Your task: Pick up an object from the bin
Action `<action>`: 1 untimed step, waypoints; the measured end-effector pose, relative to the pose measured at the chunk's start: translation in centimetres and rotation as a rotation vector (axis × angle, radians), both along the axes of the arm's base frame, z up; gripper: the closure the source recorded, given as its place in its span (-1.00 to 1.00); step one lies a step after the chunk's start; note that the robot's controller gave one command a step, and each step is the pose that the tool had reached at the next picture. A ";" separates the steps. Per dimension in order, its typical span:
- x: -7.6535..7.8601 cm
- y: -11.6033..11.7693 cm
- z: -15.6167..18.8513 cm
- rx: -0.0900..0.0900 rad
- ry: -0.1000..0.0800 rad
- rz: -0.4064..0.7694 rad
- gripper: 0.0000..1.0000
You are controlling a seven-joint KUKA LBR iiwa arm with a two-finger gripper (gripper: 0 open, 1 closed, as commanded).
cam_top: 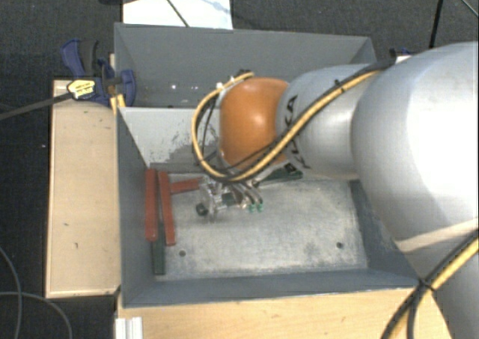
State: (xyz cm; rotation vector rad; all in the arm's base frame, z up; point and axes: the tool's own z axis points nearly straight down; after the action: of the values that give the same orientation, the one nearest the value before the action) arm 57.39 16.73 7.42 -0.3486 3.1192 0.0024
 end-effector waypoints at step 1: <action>-0.5 -0.5 12.4 -0.001 0.000 -0.010 1.00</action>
Offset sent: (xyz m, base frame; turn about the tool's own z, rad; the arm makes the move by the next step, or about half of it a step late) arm 0.0000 0.0000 0.0000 0.0000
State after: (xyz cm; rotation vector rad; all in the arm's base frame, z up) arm 56.93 16.21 19.79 -0.3324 3.1214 0.0012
